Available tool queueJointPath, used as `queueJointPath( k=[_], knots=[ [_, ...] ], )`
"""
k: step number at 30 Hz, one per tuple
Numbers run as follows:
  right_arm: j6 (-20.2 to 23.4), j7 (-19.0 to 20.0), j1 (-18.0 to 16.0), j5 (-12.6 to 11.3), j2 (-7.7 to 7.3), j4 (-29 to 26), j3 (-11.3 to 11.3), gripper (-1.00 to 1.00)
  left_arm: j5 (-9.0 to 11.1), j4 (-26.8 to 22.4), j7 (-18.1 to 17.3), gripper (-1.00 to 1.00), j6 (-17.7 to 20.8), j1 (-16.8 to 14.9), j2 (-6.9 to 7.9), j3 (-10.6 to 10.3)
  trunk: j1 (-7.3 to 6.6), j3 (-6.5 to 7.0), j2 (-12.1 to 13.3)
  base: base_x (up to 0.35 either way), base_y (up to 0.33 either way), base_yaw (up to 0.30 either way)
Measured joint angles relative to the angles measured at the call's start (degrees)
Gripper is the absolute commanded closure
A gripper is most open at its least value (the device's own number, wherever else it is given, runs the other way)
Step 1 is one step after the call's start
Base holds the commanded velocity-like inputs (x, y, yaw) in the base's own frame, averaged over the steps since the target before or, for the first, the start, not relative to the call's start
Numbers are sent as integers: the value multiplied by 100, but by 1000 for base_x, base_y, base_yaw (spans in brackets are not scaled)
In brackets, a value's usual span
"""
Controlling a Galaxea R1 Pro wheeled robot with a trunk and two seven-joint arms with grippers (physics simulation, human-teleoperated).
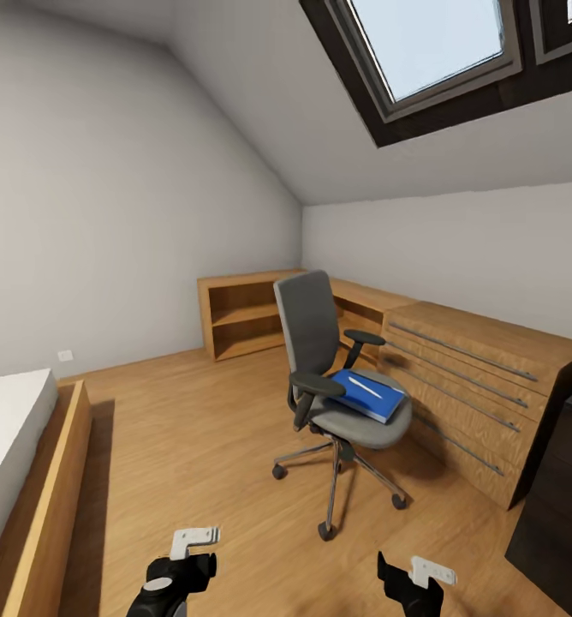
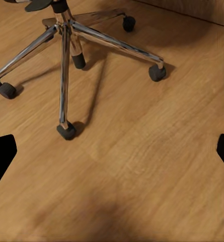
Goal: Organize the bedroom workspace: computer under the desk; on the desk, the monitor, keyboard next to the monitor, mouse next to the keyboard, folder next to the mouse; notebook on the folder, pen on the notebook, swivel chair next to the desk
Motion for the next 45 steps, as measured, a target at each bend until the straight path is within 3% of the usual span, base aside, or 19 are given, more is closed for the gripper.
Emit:
queueJointPath(
  k=[1,2,6,8,15,22,31,39,45],
  knots=[
    [-1,0,7,5,-4,0,2,-100,-16,80,0,-100,1,2,33,3,-22,18,40,0,0,0],
    [-1,3,22,18,-14,0,2,-100,-47,546,5,-100,-18,5,176,14,-44,35,80,0,0,0],
    [-2,6,30,28,-18,0,4,-100,-53,1329,18,-100,-128,6,265,19,-132,108,241,0,0,0],
    [-3,4,32,27,-20,0,4,-100,-48,1669,12,-100,-385,6,286,27,-133,108,242,0,0,0],
    [-6,-3,33,20,-75,-1,1,-100,-44,2044,-19,-100,-1540,3,316,40,-154,126,281,0,0,0],
    [-6,-5,33,20,-116,-1,2,-100,-43,2057,-33,-100,-1900,2,321,38,-308,252,561,0,0,0],
    [-7,-13,33,20,-153,-7,1,-100,-53,1028,-31,-100,-1760,1,307,47,-505,413,922,0,0,0],
    [-7,-14,33,21,-251,-7,4,-100,-44,851,-12,-100,-1127,-28,297,51,-681,557,1243,0,0,0],
    [-6,-14,34,26,-285,-3,4,-100,-26,1076,-17,-100,-1038,-43,300,362,-813,664,1484,0,0,0]
  ],
)
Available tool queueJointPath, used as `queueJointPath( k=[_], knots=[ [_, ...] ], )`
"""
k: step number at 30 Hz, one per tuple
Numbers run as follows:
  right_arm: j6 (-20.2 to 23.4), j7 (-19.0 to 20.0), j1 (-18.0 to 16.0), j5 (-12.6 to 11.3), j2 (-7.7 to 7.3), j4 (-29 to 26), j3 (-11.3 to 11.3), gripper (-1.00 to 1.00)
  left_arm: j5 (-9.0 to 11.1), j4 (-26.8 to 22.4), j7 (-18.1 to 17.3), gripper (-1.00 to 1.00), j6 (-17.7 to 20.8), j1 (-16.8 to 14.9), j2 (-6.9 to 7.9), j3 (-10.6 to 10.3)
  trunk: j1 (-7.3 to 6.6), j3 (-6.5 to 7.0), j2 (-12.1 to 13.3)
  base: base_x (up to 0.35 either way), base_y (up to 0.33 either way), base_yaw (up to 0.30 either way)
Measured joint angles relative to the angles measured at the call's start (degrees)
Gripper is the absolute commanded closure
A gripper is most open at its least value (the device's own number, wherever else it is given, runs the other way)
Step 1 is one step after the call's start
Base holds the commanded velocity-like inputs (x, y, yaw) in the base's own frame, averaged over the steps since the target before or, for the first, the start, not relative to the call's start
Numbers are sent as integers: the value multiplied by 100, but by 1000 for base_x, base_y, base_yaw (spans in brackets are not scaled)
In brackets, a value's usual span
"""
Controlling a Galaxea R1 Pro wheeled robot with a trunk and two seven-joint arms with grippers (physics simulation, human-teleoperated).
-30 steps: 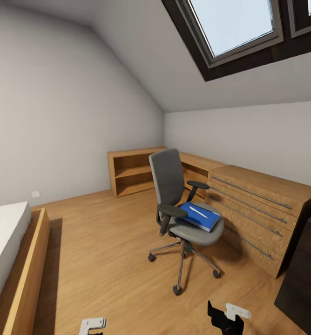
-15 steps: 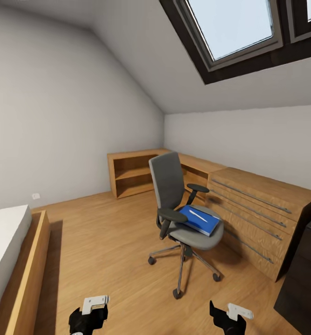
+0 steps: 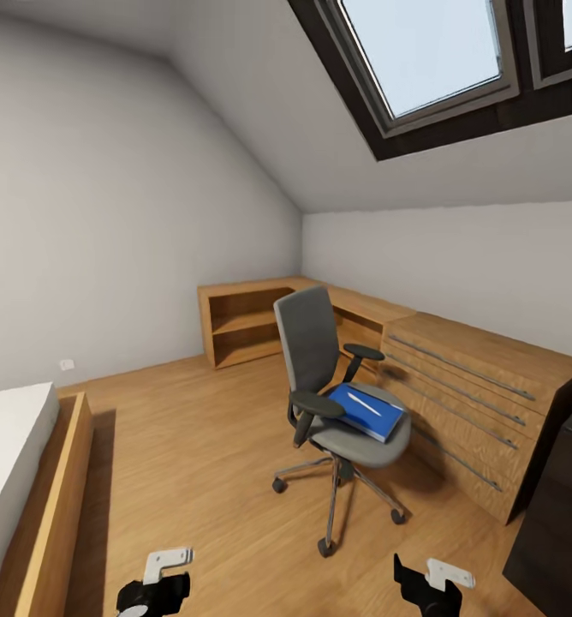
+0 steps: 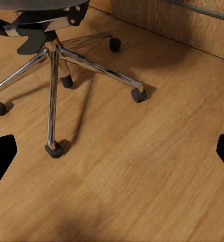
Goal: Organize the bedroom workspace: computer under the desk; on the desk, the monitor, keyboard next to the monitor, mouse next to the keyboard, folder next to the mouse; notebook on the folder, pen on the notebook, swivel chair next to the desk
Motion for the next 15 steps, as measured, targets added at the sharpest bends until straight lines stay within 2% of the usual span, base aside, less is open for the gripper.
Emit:
queueJointPath(
  k=[8,11,13,15],
  knots=[
    [0,0,0,8,6,2,0,-100,156,819,-5,-100,-66,-1,10,105,-176,144,321,0,0,0],
    [0,0,0,20,10,2,0,-100,254,1020,-10,-100,-331,-2,9,132,-242,198,441,0,0,0],
    [1,0,0,32,15,5,0,-100,298,1120,-14,-100,-763,-2,4,129,-286,234,522,0,0,0],
    [0,0,0,36,16,4,0,-100,315,1150,-19,-100,-983,-2,-1,125,-330,269,602,0,0,0]
  ],
)
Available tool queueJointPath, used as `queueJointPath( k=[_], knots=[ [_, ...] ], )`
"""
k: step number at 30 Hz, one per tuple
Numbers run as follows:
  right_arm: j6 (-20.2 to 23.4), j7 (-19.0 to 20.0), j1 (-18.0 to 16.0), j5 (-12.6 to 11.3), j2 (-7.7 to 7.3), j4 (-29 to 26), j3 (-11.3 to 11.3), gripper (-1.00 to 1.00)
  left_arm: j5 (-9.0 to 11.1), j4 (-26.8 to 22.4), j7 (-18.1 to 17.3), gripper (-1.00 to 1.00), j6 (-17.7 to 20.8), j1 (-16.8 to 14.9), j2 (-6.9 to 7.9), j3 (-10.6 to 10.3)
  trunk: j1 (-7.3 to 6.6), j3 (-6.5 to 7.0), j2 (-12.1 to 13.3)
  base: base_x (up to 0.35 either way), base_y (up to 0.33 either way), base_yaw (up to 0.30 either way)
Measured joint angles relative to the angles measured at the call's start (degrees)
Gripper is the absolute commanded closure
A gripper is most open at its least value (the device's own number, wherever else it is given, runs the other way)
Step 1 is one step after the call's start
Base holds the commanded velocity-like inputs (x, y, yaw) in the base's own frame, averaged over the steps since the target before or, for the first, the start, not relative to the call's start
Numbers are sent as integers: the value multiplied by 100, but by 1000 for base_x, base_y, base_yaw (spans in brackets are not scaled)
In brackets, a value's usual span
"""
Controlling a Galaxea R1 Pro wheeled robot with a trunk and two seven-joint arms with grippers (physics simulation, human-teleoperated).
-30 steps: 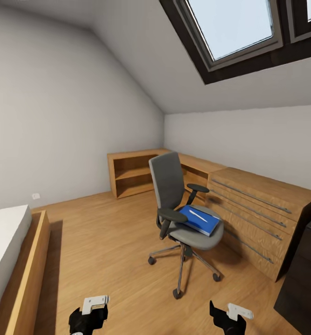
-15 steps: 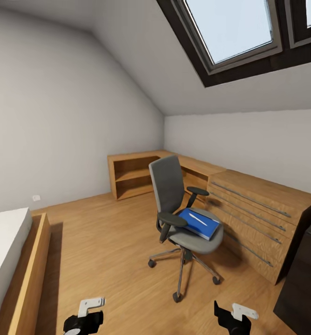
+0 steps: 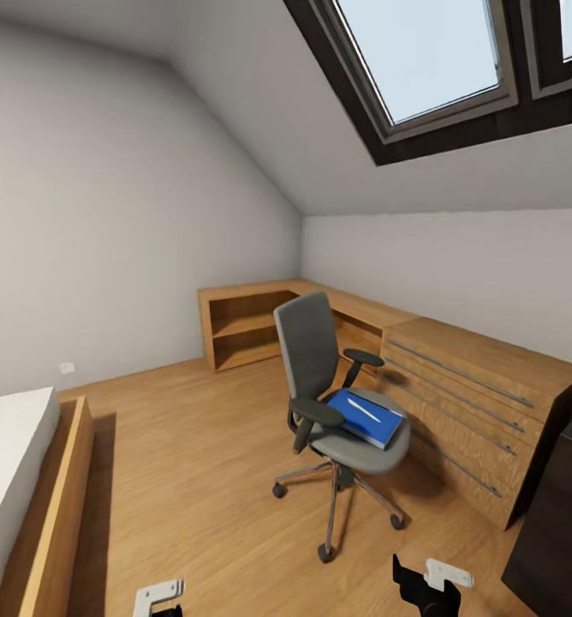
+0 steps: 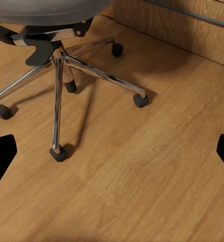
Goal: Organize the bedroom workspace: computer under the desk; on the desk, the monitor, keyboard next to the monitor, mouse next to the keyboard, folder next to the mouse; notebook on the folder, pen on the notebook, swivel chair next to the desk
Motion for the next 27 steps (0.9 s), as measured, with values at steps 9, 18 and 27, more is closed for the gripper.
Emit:
queueJointPath(
  k=[9,18,27],
  knots=[
    [0,0,0,4,-6,-1,0,-100,-9,-358,-4,-100,-145,-16,-85,-19,-198,162,361,0,0,0],
    [0,-3,0,-4,-15,-1,0,-100,-119,-751,-10,-100,-33,-17,-80,-22,-395,323,722,0,0,0],
    [0,-8,0,-8,-22,-1,0,-100,-122,122,22,-100,-8,-17,-108,-3,-593,485,1083,0,0,0]
  ],
)
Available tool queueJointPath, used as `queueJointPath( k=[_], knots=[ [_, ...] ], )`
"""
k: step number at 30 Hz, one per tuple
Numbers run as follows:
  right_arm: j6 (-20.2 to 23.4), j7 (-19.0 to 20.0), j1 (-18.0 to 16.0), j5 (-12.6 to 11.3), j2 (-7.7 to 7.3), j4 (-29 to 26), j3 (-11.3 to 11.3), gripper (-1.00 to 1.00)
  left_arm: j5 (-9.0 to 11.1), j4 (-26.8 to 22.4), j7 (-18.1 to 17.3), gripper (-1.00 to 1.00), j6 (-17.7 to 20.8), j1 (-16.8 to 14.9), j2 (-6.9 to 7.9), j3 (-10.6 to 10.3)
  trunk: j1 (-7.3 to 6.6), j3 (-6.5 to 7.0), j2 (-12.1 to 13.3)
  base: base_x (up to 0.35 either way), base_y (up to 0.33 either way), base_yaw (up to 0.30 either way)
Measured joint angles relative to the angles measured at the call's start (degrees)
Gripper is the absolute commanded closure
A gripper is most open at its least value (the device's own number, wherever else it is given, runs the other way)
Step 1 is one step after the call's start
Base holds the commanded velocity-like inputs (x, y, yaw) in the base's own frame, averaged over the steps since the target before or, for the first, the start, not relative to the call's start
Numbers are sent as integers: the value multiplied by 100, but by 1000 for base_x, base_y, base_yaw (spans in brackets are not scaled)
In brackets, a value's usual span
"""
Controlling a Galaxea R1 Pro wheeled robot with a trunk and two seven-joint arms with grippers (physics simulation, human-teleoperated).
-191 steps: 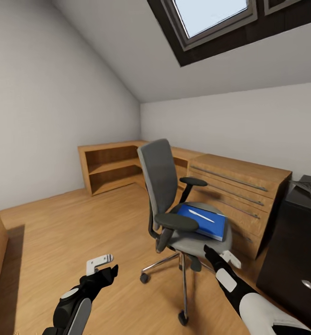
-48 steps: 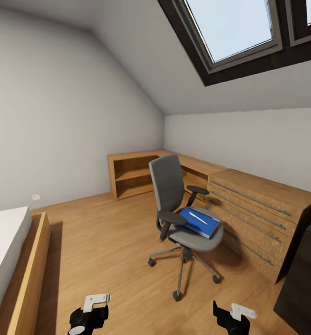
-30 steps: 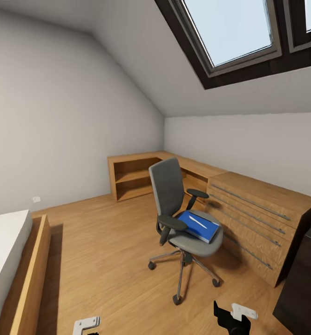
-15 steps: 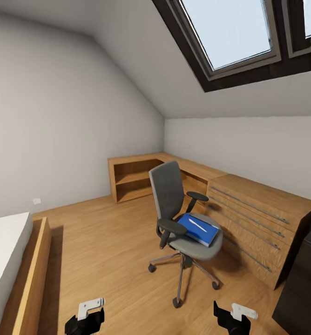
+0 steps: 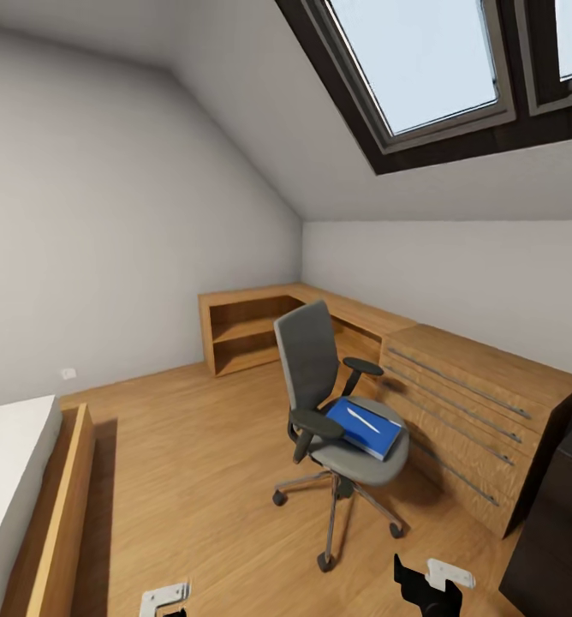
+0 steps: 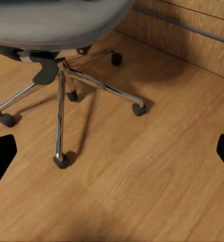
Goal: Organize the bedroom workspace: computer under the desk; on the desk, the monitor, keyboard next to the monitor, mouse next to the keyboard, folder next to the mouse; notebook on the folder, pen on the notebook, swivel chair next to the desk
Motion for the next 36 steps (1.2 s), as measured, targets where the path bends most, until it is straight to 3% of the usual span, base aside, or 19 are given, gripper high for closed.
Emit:
queueJointPath(
  k=[8,13,16,21,29,32,34,36],
  knots=[
    [0,0,1,5,48,7,2,-100,12,1339,-12,-100,-94,-1,-22,25,-176,143,321,0,0,-46],
    [4,-1,1,4,66,14,1,-100,25,1829,-15,-100,-494,-3,-40,30,-286,234,521,0,0,-220],
    [7,-1,1,2,71,15,1,-100,3,2226,-9,-100,-1020,0,-126,21,-351,287,642,0,0,-250],
    [9,3,2,5,102,22,3,-100,-8,2552,-4,-100,-1706,0,-222,7,-461,377,842,0,0,-260],
    [9,8,7,-5,226,24,-2,-100,11,2903,-3,-100,-1867,0,-231,30,-637,521,1163,0,0,-268],
    [9,4,10,-49,229,21,-10,-100,19,2959,1,-100,-2016,0,-211,46,-638,522,1165,0,0,-270],
    [11,6,10,-64,238,19,-14,-100,23,2996,21,-100,-2735,0,-198,39,-638,520,1165,0,0,-115],
    [11,5,10,-64,240,18,-15,-100,27,3045,37,-100,-2964,1,-203,38,-638,515,1165,0,0,-64]
  ],
)
